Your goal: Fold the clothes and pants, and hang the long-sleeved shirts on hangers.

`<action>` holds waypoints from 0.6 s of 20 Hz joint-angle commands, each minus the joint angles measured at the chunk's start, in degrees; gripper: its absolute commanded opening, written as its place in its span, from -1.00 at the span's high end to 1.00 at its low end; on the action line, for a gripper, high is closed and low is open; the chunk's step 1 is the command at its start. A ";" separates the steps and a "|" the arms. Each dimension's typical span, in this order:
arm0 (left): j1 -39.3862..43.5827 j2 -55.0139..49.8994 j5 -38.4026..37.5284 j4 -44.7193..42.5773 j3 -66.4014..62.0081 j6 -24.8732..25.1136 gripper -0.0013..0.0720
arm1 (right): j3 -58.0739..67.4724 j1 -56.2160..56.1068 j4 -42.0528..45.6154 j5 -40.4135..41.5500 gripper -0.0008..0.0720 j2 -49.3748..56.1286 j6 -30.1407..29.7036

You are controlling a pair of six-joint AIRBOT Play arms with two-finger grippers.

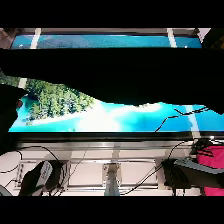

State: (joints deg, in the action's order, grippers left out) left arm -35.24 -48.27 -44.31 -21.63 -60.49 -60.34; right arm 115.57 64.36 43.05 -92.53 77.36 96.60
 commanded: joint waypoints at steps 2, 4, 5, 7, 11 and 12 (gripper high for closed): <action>7.87 -8.79 2.12 9.99 0.02 3.54 0.95 | -0.74 -3.76 4.87 3.89 0.94 3.43 2.49; 12.61 -13.00 8.68 10.93 0.02 3.82 0.96 | -0.76 -6.36 8.55 6.23 0.94 6.05 5.46; 14.67 -15.10 11.50 12.02 0.00 3.82 0.96 | -0.74 -7.41 9.99 6.86 0.94 7.43 6.69; 18.36 -18.88 14.88 14.93 -0.04 3.89 0.96 | -0.76 -9.49 12.81 8.94 0.94 10.64 9.51; 26.36 -27.76 26.23 23.39 -3.39 7.61 0.96 | -0.76 -13.60 14.73 17.38 0.94 18.64 21.86; 28.11 -31.08 29.88 25.70 -6.23 8.70 0.96 | -0.76 -14.93 14.82 21.42 0.94 21.09 27.89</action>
State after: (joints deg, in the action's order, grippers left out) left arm -12.43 -72.38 -24.71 -3.14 -62.98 -54.70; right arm 114.78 52.56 55.90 -79.53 92.86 112.25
